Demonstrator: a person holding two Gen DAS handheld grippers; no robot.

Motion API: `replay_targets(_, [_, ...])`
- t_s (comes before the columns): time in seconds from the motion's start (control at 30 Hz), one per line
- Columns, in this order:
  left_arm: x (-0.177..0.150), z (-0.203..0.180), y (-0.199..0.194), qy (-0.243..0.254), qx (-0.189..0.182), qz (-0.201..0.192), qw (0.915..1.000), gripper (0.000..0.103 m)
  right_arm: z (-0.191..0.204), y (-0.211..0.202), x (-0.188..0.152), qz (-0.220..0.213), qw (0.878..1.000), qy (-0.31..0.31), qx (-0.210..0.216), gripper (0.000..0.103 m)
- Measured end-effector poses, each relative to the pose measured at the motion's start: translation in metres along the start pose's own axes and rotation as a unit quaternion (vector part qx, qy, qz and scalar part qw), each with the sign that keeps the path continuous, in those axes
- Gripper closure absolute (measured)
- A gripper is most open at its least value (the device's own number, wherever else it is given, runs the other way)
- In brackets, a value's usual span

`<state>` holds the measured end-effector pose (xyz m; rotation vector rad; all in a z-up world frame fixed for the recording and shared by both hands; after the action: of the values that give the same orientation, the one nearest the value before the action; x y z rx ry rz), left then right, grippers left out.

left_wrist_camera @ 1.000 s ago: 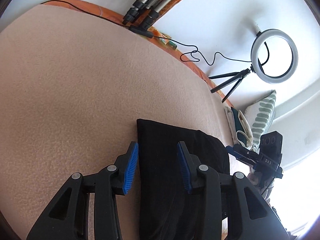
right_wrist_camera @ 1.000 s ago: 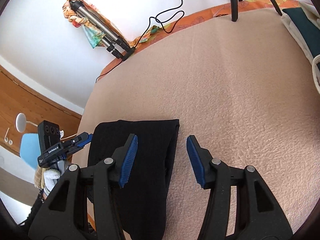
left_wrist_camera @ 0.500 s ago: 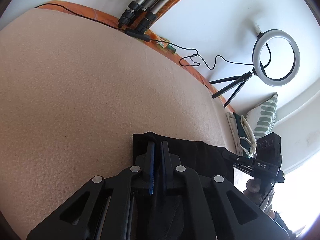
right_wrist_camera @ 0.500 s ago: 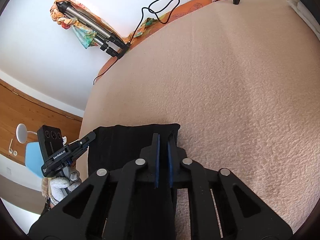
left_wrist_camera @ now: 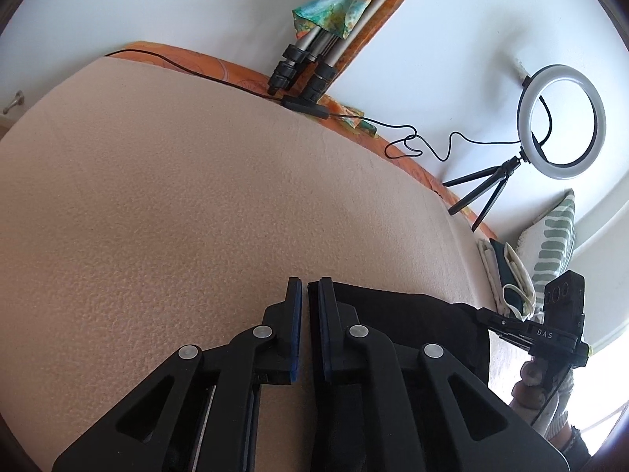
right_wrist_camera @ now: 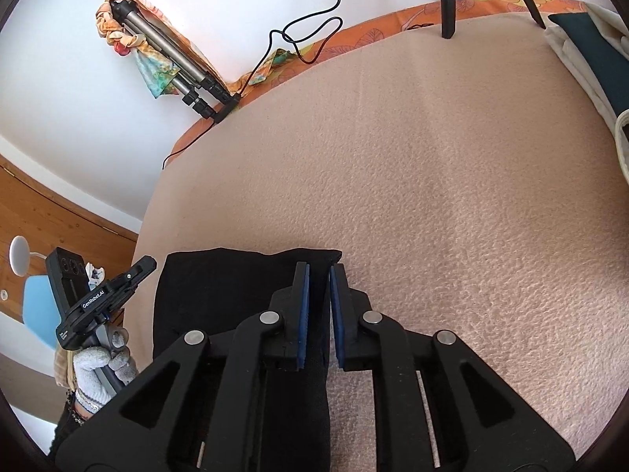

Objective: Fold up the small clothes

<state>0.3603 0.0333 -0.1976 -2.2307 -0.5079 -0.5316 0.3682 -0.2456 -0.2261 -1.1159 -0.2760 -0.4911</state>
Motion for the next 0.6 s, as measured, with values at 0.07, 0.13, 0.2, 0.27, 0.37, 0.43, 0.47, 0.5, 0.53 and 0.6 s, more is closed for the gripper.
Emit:
replay_targets(0.07, [-0.003,-0.008,-0.005,0.014,0.001,0.007,0.9999,0.089,0.003,-0.009,-0.001,-0.006,1.0,-0.009,0.004,0.088])
replay_targets(0.13, [-0.008,-0.016,-0.012,0.036,0.014,0.012,0.9992,0.083,0.008,-0.019,-0.006,-0.015,0.999,-0.033,-0.007,0.086])
replay_targets(0.2, [-0.014,-0.026,-0.02,0.058,0.021,0.016,0.998,0.075,0.013,-0.03,-0.014,-0.022,0.998,-0.059,-0.016,0.084])
replay_targets(0.27, [-0.019,-0.036,-0.03,0.077,0.036,0.015,0.9963,0.071,0.019,-0.041,-0.022,-0.03,0.996,-0.079,-0.022,0.076])
replay_targets(0.37, [-0.025,-0.054,-0.049,0.091,0.034,0.001,0.9953,0.061,0.028,-0.061,-0.034,-0.052,0.992,-0.109,-0.035,0.058])
replay_targets(0.43, [-0.03,-0.065,-0.063,0.097,0.043,-0.013,0.9943,0.047,0.034,-0.074,-0.042,-0.063,0.989,-0.125,-0.039,0.056])
replay_targets(0.47, [-0.033,-0.071,-0.07,0.101,0.043,-0.021,0.9937,0.044,0.036,-0.08,-0.046,-0.068,0.988,-0.129,-0.041,0.055])
replay_targets(0.5, [-0.036,-0.077,-0.076,0.107,0.042,-0.026,0.993,0.043,0.038,-0.085,-0.05,-0.073,0.988,-0.132,-0.042,0.054])
replay_targets(0.53, [-0.04,-0.083,-0.081,0.112,0.041,-0.029,0.9924,0.043,0.039,-0.091,-0.053,-0.078,0.987,-0.134,-0.043,0.052])
replay_targets(0.6, [-0.048,-0.094,-0.088,0.119,0.041,-0.032,0.9915,0.04,0.042,-0.103,-0.059,-0.091,0.985,-0.139,-0.044,0.047])
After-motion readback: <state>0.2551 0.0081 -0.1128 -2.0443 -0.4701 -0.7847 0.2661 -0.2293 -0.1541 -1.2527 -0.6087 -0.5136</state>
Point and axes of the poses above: each gripper's, at about its wrist camera, not at the fingertips, and y roughly the way its jaws point, z to its left, x to its top, the point moved 9 cm from there along y, roughly the way its jaws point, and after that the axes turned 8 degrees about -x, right-handed, at the moved point
